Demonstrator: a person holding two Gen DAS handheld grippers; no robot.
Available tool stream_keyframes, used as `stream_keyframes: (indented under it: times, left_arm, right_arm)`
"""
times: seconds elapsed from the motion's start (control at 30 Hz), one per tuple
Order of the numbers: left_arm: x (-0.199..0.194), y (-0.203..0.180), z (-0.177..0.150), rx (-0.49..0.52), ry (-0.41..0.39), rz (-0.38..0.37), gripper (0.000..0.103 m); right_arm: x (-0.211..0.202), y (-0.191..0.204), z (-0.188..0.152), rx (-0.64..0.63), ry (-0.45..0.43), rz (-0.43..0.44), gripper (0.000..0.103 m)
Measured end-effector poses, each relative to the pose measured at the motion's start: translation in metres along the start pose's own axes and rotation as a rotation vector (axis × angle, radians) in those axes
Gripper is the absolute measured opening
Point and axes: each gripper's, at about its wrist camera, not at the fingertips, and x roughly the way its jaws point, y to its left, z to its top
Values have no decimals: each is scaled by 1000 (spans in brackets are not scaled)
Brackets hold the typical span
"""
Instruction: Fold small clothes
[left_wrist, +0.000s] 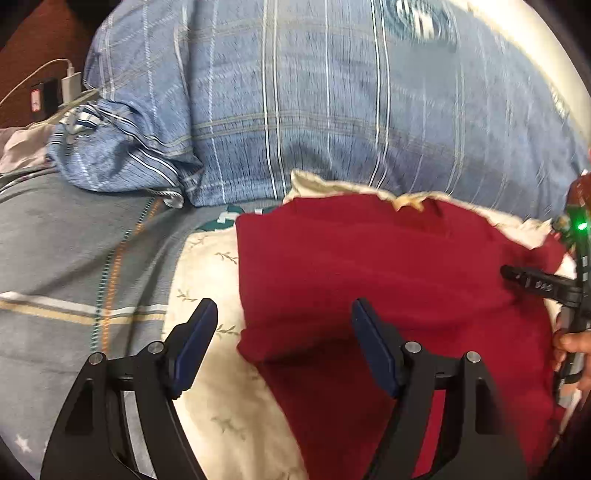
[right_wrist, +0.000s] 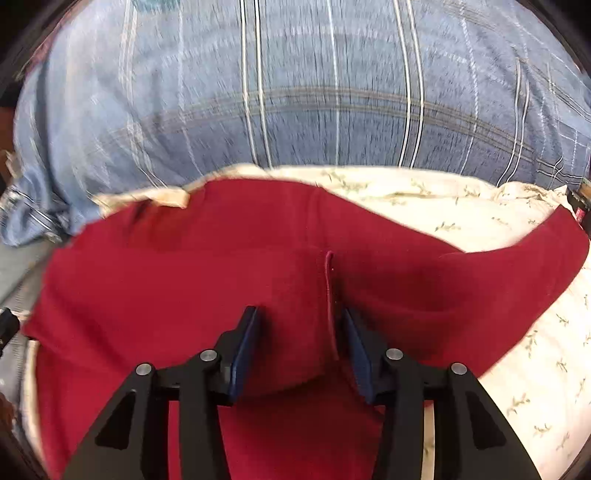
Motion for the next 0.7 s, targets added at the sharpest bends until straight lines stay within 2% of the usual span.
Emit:
stream_keyframes:
  times: [0.1,0.17,0.23,0.3,0.4,0.43,0.5,0.57,0.6,0.7]
  left_arm:
    - [25,-6,-3,35,73,33,75]
    - [35,-5,-9,16,117,29,75]
    - [36,-3,-11,-6,118,25,78]
    - [36,-4,-11,-1,112,31,80]
    - [34,-2,-13,-19,108,26,80]
    - [32,-1,-13,-27,103,23,80]
    - [24,1,-11,-34,80,19,80]
    - [15,1,-8,-34,38,28,80]
    - [12,0,-6,-33,21,30,80]
    - [6,-1,-3,-30,-15,25,80]
  right_arm:
    - [-3,2,2,-15,-14,-25,46]
    - [-14,5,2,-22,-37,-18,49]
    - [-17,8,-1,-53,-51,-19,49]
    - [-6,11,-3,-83,-7,-32,49]
    - [-5,-2,1,-30,16,41,51]
    - [-8,-9,5,0,34,78,51]
    - [-28,-36,13,67,-8,106,53]
    - [-42,-64,21,112,-53,54,61]
    - [-47,-79,24,137,-67,33,61]
    - [-49,-148,40,293,-75,-70,68]
